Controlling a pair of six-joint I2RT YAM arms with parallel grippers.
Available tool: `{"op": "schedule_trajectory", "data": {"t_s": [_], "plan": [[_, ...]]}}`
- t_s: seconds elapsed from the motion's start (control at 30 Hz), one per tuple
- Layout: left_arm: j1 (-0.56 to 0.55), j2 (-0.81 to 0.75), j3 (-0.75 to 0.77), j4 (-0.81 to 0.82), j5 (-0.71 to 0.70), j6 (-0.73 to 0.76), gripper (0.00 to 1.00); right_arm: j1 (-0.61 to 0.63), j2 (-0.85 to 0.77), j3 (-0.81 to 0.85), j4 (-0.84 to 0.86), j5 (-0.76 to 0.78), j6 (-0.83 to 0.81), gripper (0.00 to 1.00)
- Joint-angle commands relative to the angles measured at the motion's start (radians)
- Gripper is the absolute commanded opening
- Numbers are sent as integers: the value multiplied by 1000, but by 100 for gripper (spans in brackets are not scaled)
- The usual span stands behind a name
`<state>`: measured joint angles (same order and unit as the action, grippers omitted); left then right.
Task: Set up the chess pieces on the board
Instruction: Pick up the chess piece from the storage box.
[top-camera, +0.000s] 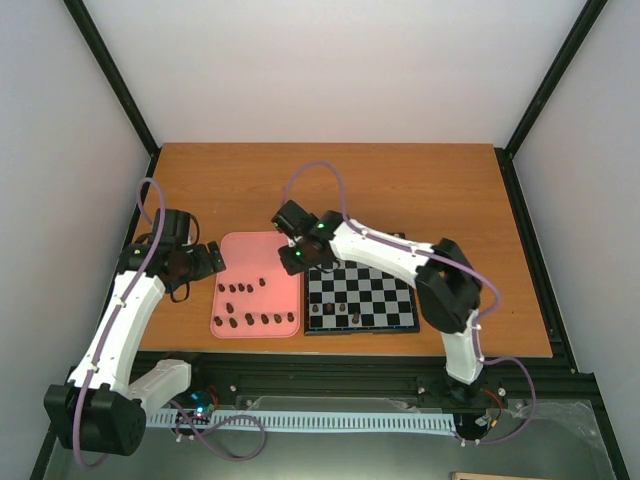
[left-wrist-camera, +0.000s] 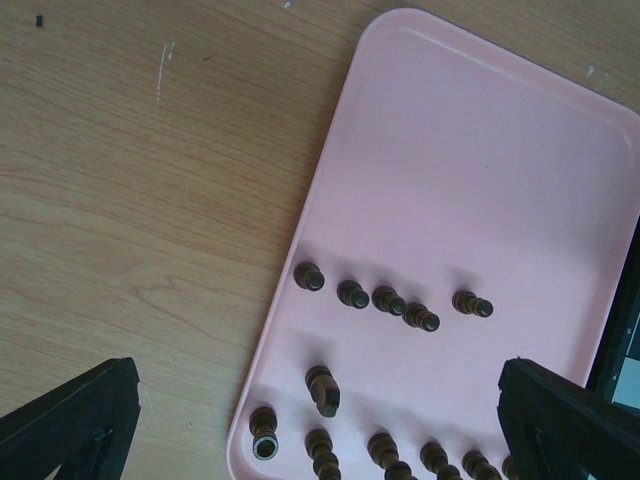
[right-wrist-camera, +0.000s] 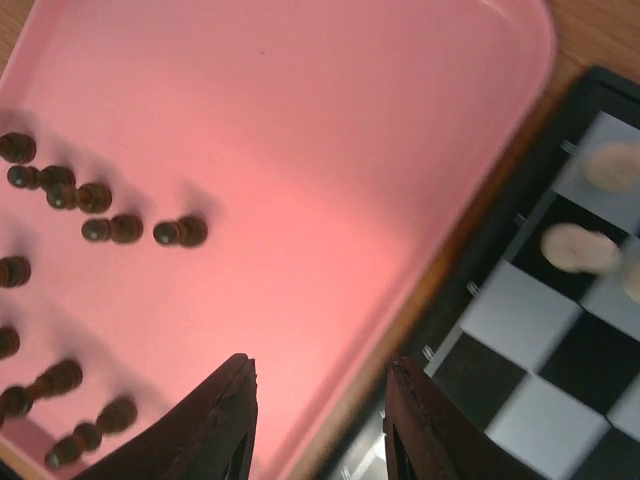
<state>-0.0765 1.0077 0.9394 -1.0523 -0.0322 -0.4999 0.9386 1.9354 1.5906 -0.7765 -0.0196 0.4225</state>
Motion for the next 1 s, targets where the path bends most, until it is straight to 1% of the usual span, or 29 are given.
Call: {"op": "schedule_trajectory", "data": {"t_s": [0.0,0.17,0.33,0.5,0.73,0.97], "plan": [[7,-17,59,-10,-18,20,100,18,115,126,-7,-57,-40,36],[7,-27,72,-26,-15,11,100,48,236,250,-21,-113,-65,36],[7,-43,60,-34,-13,6,100,67,315,327,-32,-154,-75,36],[7,-45,57,-41,-15,10,100,77,390,406,-71,-159,-79,39],[7,-44,60,-43,-15,7,100,77,434,444,-93,-134,-80,39],[7,-47,53,-44,-20,4,100,77,467,474,-106,-139,-89,34]]}}
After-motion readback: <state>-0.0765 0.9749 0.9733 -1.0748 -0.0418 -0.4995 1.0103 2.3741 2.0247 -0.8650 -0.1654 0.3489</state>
